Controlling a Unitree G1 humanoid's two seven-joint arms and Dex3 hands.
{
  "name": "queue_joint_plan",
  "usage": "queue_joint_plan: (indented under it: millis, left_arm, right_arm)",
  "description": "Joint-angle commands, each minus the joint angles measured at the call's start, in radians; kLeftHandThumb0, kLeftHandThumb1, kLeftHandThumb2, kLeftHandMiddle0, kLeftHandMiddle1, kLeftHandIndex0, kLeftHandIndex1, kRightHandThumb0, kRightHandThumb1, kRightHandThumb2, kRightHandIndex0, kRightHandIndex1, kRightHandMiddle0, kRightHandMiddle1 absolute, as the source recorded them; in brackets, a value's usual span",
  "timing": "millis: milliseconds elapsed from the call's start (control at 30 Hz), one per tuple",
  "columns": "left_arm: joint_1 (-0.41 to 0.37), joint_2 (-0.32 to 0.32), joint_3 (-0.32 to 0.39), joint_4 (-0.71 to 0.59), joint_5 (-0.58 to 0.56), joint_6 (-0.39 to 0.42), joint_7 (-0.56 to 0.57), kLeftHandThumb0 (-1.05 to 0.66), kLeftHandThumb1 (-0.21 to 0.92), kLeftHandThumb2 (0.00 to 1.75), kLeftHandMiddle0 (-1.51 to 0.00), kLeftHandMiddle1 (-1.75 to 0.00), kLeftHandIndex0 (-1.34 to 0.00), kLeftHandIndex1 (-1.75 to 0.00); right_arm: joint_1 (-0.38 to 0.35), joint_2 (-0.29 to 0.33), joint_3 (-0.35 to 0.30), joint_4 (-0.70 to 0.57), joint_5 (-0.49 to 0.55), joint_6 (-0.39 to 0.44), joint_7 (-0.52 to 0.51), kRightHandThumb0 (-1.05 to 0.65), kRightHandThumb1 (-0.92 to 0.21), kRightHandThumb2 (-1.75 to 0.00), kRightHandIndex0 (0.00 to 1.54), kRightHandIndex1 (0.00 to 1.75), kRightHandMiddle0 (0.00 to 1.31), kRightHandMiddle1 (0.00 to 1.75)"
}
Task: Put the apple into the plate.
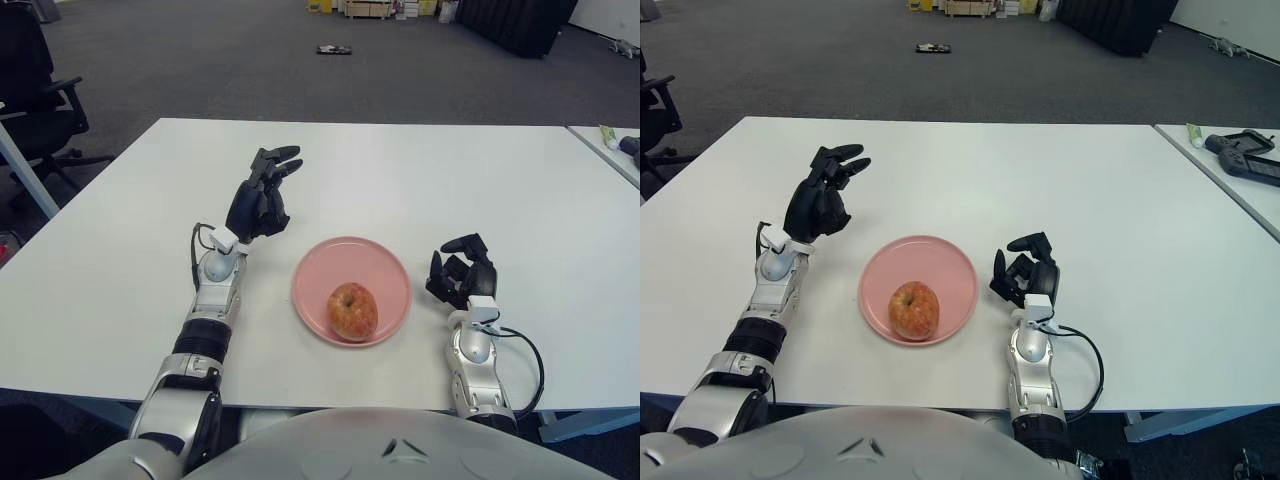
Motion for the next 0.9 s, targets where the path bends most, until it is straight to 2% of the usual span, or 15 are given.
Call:
queue_joint_plan:
  millis: [0, 167, 300, 433, 600, 867]
  left_arm:
    - [0.019, -0.015, 0.055, 0.107, -0.035, -0.016, 0.024, -0.77, 0.92, 1.06, -0.40, -1.20, -0.28, -1.52]
    - [0.010, -0.051, 0.090, 0.175, -0.052, -0.041, 0.047, -0.68, 0.92, 1.02, -0.45, -1.50, -0.39, -1.68]
    - [0.019, -0.073, 0.103, 0.185, -0.035, -0.035, 0.086, -0.64, 0.92, 1.01, -0.44, -1.67, -0.49, -1.73]
    - [0.037, -0.085, 0.106, 0.183, -0.001, -0.026, 0.129, -0.61, 0.92, 1.02, -0.45, -1.73, -0.53, -1.74]
    - [0.052, -0.107, 0.106, 0.190, 0.019, -0.025, 0.165, -0.58, 0.92, 1.03, -0.56, -1.74, -0.60, -1.75]
    - [0.068, -0.128, 0.104, 0.188, 0.040, -0.005, 0.200, -0.56, 0.92, 1.07, -0.65, -1.75, -0.63, -1.75]
  right_arm:
    - [-0.019, 0.002, -0.002, -0.010, 0.009, 0.007, -0.001, -0.42, -0.53, -1.05, 0.98, 1.75, 0.44, 1.75]
    - [-0.017, 0.001, -0.003, -0.011, 0.008, 0.009, -0.001, -0.41, -0.54, -1.04, 0.97, 1.75, 0.44, 1.75]
    - [-0.016, 0.001, -0.003, -0.012, 0.008, 0.014, 0.001, -0.41, -0.54, -1.04, 0.97, 1.75, 0.44, 1.75]
    - [-0.016, -0.002, -0.003, -0.012, 0.007, 0.018, 0.002, -0.41, -0.54, -1.04, 0.97, 1.75, 0.44, 1.75]
    - [-0.018, -0.009, -0.002, -0.001, 0.000, 0.018, 0.000, -0.42, -0.54, -1.04, 0.98, 1.75, 0.44, 1.75]
    - [-0.021, -0.013, -0.001, 0.005, 0.001, 0.014, 0.001, -0.42, -0.54, -1.04, 1.00, 1.75, 0.44, 1.75]
